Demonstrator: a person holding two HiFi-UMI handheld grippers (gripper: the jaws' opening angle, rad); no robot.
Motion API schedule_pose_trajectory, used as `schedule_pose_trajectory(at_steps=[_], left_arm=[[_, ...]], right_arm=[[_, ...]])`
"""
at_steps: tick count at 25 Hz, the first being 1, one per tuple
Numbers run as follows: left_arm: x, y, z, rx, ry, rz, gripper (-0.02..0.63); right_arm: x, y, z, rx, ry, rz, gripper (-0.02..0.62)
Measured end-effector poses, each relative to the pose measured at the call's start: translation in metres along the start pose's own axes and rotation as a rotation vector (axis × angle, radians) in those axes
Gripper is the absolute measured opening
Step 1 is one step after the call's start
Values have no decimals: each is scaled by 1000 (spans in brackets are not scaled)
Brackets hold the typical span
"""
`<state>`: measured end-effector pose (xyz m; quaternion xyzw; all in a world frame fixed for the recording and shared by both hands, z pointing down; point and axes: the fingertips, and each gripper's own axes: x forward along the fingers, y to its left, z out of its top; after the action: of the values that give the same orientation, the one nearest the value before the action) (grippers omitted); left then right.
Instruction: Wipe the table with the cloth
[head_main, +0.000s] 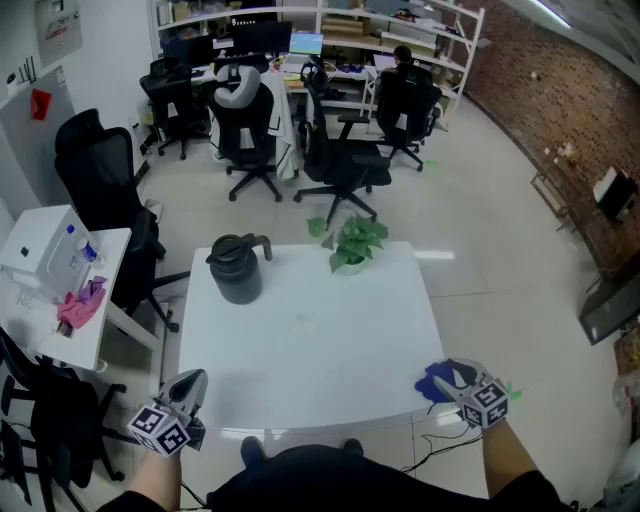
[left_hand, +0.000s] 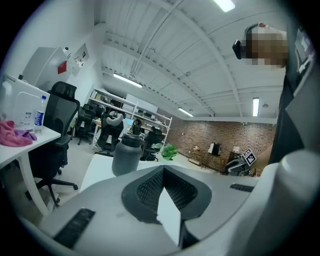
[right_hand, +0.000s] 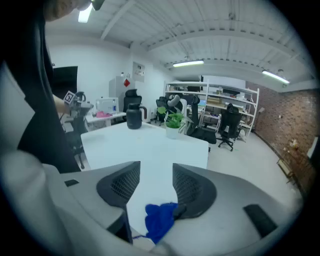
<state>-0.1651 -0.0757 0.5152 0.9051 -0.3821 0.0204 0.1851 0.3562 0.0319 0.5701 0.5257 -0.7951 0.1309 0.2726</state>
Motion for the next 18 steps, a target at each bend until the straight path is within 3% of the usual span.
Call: schedule_pose_trajectory(at_steps=[7,12,18], left_arm=[[1,-5,-2,8,25,8,0],[1,-10,-7,13,52,10,0],[2,-9,-9,19,71,18,0]], right_arm=[[19,-30,-76,-128,280,28,344],[46,-32,-113,-127,415,59,434],[63,-31,-146,-134,541,90,421]])
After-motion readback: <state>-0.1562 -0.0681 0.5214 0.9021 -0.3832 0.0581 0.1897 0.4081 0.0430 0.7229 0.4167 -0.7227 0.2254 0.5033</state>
